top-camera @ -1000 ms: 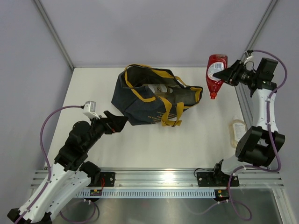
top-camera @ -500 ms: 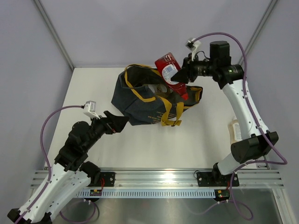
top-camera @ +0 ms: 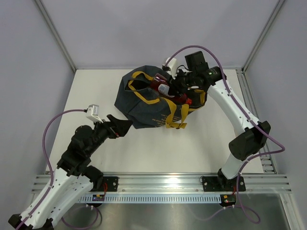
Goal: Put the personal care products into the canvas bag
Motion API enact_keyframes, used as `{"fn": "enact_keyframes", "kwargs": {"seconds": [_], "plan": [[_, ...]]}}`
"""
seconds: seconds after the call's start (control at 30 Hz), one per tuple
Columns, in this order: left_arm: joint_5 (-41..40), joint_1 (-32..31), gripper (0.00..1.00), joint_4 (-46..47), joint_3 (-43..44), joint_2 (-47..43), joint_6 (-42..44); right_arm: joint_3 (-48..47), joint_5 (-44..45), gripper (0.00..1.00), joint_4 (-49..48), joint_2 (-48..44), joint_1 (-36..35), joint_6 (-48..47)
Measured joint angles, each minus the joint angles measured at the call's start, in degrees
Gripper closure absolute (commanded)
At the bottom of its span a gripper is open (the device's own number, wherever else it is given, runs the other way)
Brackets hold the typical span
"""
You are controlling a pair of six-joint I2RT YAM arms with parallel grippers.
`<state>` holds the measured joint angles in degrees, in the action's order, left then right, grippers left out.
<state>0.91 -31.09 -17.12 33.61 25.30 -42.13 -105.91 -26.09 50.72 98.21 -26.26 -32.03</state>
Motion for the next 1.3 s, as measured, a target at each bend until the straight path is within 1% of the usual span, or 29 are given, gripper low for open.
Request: {"fn": "enact_keyframes", "kwargs": {"seconds": [0.07,0.2,0.23,0.33,0.37,0.4,0.47,0.57,0.63,0.73,0.83,0.9,0.97,1.0,1.03,1.07,1.1,1.13,1.17,1.23,1.27,1.3], "plan": [[0.07,0.00,0.01,0.20,0.00,0.81,0.02,0.11,0.70,0.54,0.04,-0.07,-0.81,-0.92],[0.31,0.00,0.01,0.37,-0.02,1.44,0.00,0.63,1.49,0.48,-0.39,-0.90,-1.68,-1.62],[0.39,0.00,0.01,0.46,-0.07,1.42,0.02,0.85,1.49,0.40,-0.42,-1.16,-1.68,-1.73],[0.42,0.00,0.01,0.66,-0.35,1.40,0.02,2.58,0.39,0.31,-2.69,-3.08,-1.66,-3.17],[0.44,0.00,0.01,0.61,-0.46,1.40,0.02,3.91,-0.72,0.28,-4.04,-4.46,-1.64,-4.35],[0.44,0.00,0.01,0.55,-0.46,1.40,0.02,5.40,-1.90,0.28,-4.63,-6.12,-1.64,-5.55],[0.44,0.00,0.01,0.68,-0.46,1.38,0.02,6.97,-4.15,0.22,-4.33,-8.85,-1.66,-8.11],[0.46,0.00,0.01,0.90,-0.48,1.40,0.02,7.26,-6.82,0.23,-4.59,-11.10,-1.66,-11.26],[0.50,0.00,0.01,0.98,-0.48,1.40,0.02,7.26,-6.99,0.23,-5.33,-11.37,-1.66,-11.41],[0.63,0.00,0.01,0.98,-0.48,1.44,0.04,6.23,-6.01,0.24,-6.03,-10.54,-1.40,-8.17],[0.66,0.00,0.01,0.96,-0.48,1.44,0.09,3.30,-6.43,0.24,-6.14,-9.33,1.14,-1.05],[0.63,0.00,0.01,0.94,-0.48,1.42,0.28,1.79,-8.11,0.23,-6.60,-9.25,5.97,5.27],[0.63,0.00,0.01,0.90,-0.48,1.40,0.55,1.33,-10.12,0.23,-7.06,-9.46,13.38,11.76],[0.61,0.00,0.01,0.85,-0.48,1.33,0.70,1.36,-10.78,0.18,-6.60,-9.55,16.46,14.86],[0.63,0.00,0.01,0.83,-0.48,1.25,0.87,1.66,-10.25,0.17,-6.08,-9.55,21.57,16.65],[0.61,0.00,0.01,0.74,-0.48,1.03,1.20,2.38,-9.09,0.16,-5.49,-9.68,24.81,17.77],[0.61,0.00,0.01,0.68,-0.50,0.74,1.46,3.82,-5.62,0.15,-3.61,-9.90,28.83,19.17],[0.61,0.00,0.01,0.70,-0.52,0.52,1.70,5.75,-1.18,0.11,-2.32,-10.05,31.23,19.74],[0.61,0.00,0.01,0.85,-0.66,0.31,1.92,7.98,2.99,0.11,-1.27,-10.29,32.41,19.96],[0.63,0.00,0.01,0.96,-0.94,0.24,2.40,15.32,12.13,0.08,0.85,-10.75,33.14,19.85],[0.66,0.00,0.01,1.01,-1.14,0.31,2.75,20.76,16.76,0.03,0.26,-11.41,33.07,19.61],[0.68,0.00,0.01,0.98,-1.33,0.33,2.99,24.90,20.11,0.01,1.01,-11.65,33.07,19.41]]}}
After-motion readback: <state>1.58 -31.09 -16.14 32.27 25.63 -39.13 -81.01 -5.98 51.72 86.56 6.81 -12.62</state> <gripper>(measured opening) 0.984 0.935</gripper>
